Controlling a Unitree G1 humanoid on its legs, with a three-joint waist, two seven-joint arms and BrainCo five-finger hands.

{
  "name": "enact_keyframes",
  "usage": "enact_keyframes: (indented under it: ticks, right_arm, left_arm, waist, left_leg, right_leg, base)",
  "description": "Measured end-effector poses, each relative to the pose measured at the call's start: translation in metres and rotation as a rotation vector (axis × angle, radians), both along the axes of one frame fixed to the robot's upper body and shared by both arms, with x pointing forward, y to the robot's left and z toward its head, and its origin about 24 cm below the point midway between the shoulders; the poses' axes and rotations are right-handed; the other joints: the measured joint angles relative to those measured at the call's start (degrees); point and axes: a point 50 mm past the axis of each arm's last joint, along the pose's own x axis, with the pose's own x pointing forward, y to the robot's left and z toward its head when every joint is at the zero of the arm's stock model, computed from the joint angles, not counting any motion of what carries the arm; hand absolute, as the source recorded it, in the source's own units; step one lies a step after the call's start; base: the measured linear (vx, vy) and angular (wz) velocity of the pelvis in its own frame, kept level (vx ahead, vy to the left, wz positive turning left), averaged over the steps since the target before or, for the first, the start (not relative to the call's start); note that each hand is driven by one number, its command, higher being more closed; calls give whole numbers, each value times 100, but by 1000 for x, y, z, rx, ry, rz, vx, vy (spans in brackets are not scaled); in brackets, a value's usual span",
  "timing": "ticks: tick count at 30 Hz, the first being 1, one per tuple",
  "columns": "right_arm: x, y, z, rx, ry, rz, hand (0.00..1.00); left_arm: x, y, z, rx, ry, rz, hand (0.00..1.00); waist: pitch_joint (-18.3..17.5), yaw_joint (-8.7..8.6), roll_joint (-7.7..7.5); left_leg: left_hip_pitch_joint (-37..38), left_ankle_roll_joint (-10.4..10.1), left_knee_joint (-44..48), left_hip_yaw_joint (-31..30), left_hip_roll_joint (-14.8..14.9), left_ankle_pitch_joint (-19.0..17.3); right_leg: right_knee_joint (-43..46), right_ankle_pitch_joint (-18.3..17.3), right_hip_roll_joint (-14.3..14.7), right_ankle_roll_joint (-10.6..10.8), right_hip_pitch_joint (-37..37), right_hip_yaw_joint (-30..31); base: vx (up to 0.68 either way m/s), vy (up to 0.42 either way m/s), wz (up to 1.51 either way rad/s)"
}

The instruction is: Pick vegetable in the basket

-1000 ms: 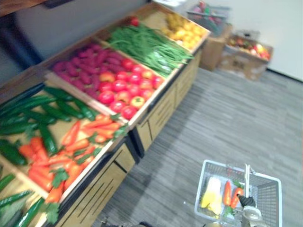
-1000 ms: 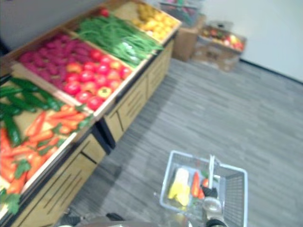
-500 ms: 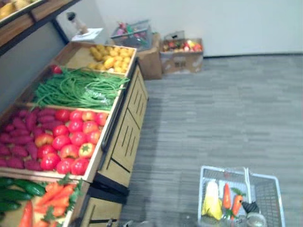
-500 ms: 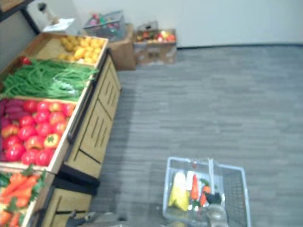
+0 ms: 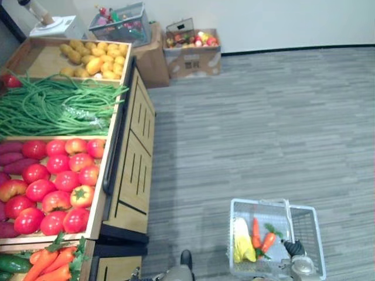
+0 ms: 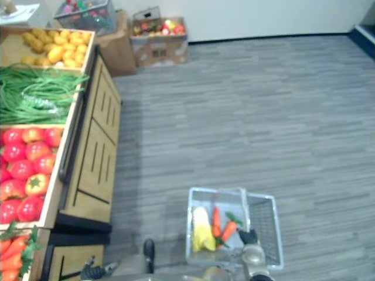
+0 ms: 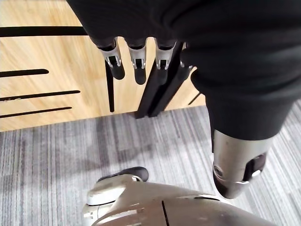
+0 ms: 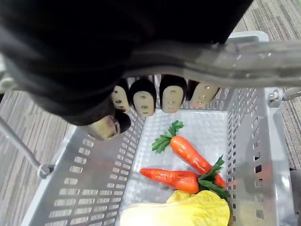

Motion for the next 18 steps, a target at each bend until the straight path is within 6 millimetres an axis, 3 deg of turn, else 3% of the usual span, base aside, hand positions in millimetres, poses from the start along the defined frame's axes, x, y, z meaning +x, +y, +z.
enact_keyframes:
  ticks: [8,10,12,13,14,16,18]
  right_arm:
    - [-17,-1,-6,14,39,-39,100]
    - [-19,-3,-7,24,35,-88,100]
    - [-19,-13,-3,6,16,-131,100]
    - [-18,-14,-3,6,11,-139,100]
    - [-19,-12,-2,8,0,-149,100]
    - [-19,-11,-2,3,-9,-151,100]
    - [-15,-10,-1,-1,-20,-133,100]
  left_arm:
    - [-4,6,0,27,34,-46,0]
    - [-5,5,0,24,41,-48,0]
    - [-8,3,-2,21,53,-58,0]
    - [-10,4,-2,23,57,-58,0]
    - [-12,5,-2,26,63,-57,0]
    - [-10,4,-1,23,58,-71,0]
    - [-6,3,0,25,43,-73,0]
  waist:
    - [-172,5,-184]
    - [-183,-9,-135]
    - [-178,-3,-58]
    - [-158,8,-61]
    - [-132,-47,-40]
    - [-118,-66,-18]
    - [-116,-49,-25]
  left_leg:
    - [326,-49,-610,32,-8,176]
    - [417,-55,-589,6,67,56]
    - [626,22,-377,-50,182,-150]
    - [710,55,-296,-87,184,-217]
    - [853,118,-162,-219,205,-325]
    - [981,187,-61,-407,321,-444]
    - [983,163,-84,-679,315,-467]
  right_leg:
    - [81,55,62,97,-79,115]
    - [606,63,85,117,-200,74]
    - [2458,134,4,60,-861,201]
    - [2933,258,-27,-42,-1006,290]
    - [3683,696,-94,-92,-1224,387]
    - [4060,401,-93,-41,-1288,389]
    - [3326,49,-55,-196,-1272,64]
  base:
    - [46,-17,-12]
    - [113,-3,0]
    - [86,39,9]
    - [95,54,32]
    - [119,20,56]
    - [112,-17,63]
    - [128,-96,74]
